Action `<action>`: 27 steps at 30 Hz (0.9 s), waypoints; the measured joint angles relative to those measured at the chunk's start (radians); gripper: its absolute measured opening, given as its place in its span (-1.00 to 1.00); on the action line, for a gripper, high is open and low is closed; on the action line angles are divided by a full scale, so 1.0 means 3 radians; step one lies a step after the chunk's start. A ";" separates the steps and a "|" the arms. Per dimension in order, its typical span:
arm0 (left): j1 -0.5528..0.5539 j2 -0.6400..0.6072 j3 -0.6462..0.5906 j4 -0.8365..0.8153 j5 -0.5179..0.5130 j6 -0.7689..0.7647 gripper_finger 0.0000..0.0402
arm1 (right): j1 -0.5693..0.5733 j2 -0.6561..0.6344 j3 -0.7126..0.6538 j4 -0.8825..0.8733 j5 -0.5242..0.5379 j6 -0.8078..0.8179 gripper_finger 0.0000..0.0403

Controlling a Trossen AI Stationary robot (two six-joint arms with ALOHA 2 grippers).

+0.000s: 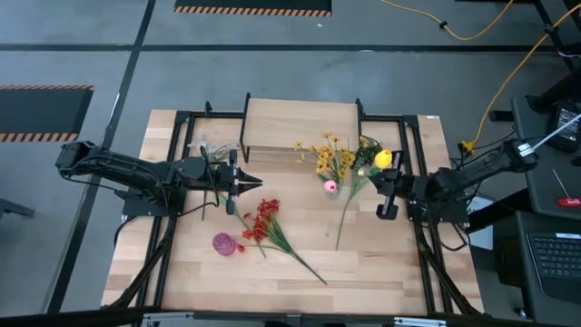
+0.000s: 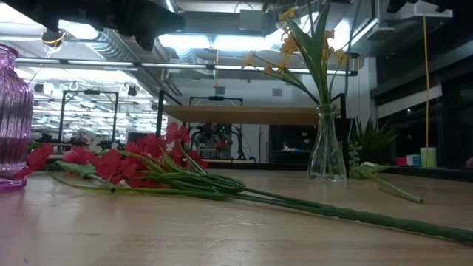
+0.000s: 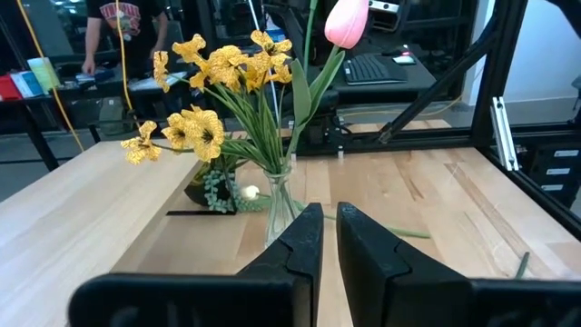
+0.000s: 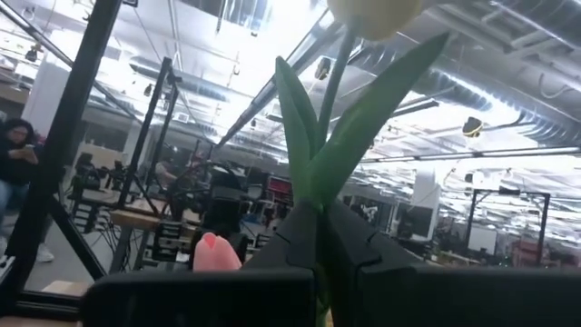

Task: Pick and place flowers into a vace then onto a shelf
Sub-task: Put the yellow flower into the transparent vase

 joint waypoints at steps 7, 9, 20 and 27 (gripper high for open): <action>0.0000 0.0000 0.0000 -0.0001 0.0001 0.0000 -0.86 | -0.0250 0.0245 0.0000 0.0300 -0.0185 0.0074 -0.99; 0.0000 0.0000 0.0000 -0.0001 0.0000 0.0000 -0.86 | -0.0295 0.0290 0.0000 0.0347 -0.0201 0.0074 -0.99; 0.0000 0.0000 0.0000 -0.0001 0.0001 0.0000 -0.86 | -0.0540 0.0504 0.0000 0.0351 -0.0210 0.0305 -0.99; 0.0000 0.0000 0.0000 -0.0003 0.0000 0.0000 -0.87 | -0.0571 0.0578 0.0000 0.0334 -0.0188 0.0346 -0.99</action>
